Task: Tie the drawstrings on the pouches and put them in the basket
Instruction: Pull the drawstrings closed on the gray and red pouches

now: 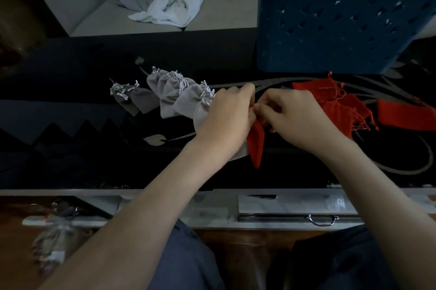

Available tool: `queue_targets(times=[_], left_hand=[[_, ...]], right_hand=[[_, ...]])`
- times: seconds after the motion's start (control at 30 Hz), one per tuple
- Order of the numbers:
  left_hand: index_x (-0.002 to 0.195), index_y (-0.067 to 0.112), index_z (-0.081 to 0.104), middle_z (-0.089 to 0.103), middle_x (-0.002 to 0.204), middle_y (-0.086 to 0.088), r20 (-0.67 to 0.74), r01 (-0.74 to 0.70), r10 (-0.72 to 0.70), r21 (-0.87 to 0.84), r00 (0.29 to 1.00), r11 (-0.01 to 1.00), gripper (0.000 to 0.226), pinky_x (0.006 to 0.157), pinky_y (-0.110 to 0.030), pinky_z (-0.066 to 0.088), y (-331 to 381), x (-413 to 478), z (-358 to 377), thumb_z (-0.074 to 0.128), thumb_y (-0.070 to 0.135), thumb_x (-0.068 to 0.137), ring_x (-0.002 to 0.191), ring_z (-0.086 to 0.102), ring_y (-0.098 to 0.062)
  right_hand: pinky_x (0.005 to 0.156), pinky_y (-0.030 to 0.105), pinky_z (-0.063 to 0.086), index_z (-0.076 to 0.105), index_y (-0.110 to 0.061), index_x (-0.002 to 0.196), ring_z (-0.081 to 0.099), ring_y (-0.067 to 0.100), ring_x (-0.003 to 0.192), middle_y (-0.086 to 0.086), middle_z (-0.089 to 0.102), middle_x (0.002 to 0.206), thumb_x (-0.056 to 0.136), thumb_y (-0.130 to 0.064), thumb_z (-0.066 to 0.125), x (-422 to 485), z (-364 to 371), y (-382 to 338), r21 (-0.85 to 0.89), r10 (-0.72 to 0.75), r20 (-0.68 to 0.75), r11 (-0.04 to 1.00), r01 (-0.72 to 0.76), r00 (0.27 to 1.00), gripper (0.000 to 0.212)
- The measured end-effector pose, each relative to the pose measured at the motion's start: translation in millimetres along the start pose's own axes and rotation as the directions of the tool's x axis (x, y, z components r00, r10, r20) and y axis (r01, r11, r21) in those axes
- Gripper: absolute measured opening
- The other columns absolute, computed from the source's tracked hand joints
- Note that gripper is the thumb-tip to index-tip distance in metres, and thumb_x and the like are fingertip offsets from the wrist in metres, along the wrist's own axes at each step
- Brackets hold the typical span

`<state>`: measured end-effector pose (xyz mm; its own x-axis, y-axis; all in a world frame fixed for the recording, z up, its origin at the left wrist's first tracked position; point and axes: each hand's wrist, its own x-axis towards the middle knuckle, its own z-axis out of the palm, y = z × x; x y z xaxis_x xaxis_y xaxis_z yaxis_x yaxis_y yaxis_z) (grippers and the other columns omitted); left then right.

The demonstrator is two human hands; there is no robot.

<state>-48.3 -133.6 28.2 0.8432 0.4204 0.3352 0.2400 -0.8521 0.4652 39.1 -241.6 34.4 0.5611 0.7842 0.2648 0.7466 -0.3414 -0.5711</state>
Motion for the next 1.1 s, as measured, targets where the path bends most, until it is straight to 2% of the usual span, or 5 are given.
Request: queue_targets(times=[0.13, 0.33, 0.47, 0.77, 1.1], left_hand=[[0.095, 0.018, 0.051, 0.048, 0.085, 0.005, -0.031, -0.049, 0.053, 0.102, 0.998, 0.994, 0.005, 0.082, -0.052, 0.045, 3, -2, 3, 0.051, 0.016, 0.090, 0.095, 0.050, -0.023], [0.087, 0.017, 0.052, 0.051, 0.080, 0.013, -0.146, -0.082, 0.052, -0.212, 0.988, 0.974, 0.004, 0.075, -0.043, 0.048, -2, -7, -7, 0.055, 0.016, 0.090, 0.085, 0.054, -0.015], [0.092, 0.011, 0.059, 0.059, 0.083, 0.007, -0.175, -0.093, 0.046, -0.276, 0.984, 0.957, 0.003, 0.074, -0.035, 0.050, -2, -9, -8, 0.059, 0.014, 0.090, 0.083, 0.057, -0.013], [0.095, 0.011, 0.063, 0.065, 0.081, 0.001, -0.198, -0.036, -0.037, -0.356, 0.980, 0.934, 0.005, 0.067, -0.017, 0.045, 4, -9, -4, 0.061, 0.011, 0.090, 0.072, 0.056, -0.005], [0.101, 0.019, 0.051, 0.063, 0.084, 0.013, -0.242, -0.036, -0.071, -0.411, 0.968, 0.911, 0.014, 0.079, -0.031, 0.053, 5, -9, -4, 0.061, 0.016, 0.092, 0.083, 0.063, -0.005]], right_hand=[[0.061, 0.013, 0.043, 0.054, -0.030, 0.074, 0.058, 0.000, 0.059, -0.014, 0.059, 0.067, 0.092, -0.023, 0.057, -1, -5, -4, 0.034, 0.018, 0.019, 0.999, -0.019, 1.000, 0.019], [0.063, 0.030, 0.058, 0.060, -0.006, 0.095, 0.063, 0.013, 0.070, 0.012, 0.063, 0.076, 0.097, -0.009, 0.045, -2, -15, -7, 0.492, 0.089, 0.114, 0.860, -0.134, 0.990, 0.015], [0.059, 0.029, 0.057, 0.062, -0.014, 0.104, 0.061, 0.013, 0.064, 0.014, 0.062, 0.075, 0.094, -0.005, 0.052, 0, -13, -6, 0.442, 0.032, 0.066, 0.895, -0.058, 0.997, 0.016], [0.070, 0.017, 0.049, 0.067, -0.020, 0.085, 0.060, -0.003, 0.074, -0.016, 0.064, 0.075, 0.089, -0.010, 0.061, -1, -9, -4, 0.385, 0.042, -0.143, 0.923, 0.016, 0.989, 0.013], [0.065, 0.011, 0.044, 0.061, -0.011, 0.085, 0.057, 0.004, 0.079, -0.008, 0.062, 0.079, 0.090, -0.009, 0.058, -5, -4, -9, 0.252, -0.033, -0.286, 0.962, 0.108, 0.958, 0.006]])
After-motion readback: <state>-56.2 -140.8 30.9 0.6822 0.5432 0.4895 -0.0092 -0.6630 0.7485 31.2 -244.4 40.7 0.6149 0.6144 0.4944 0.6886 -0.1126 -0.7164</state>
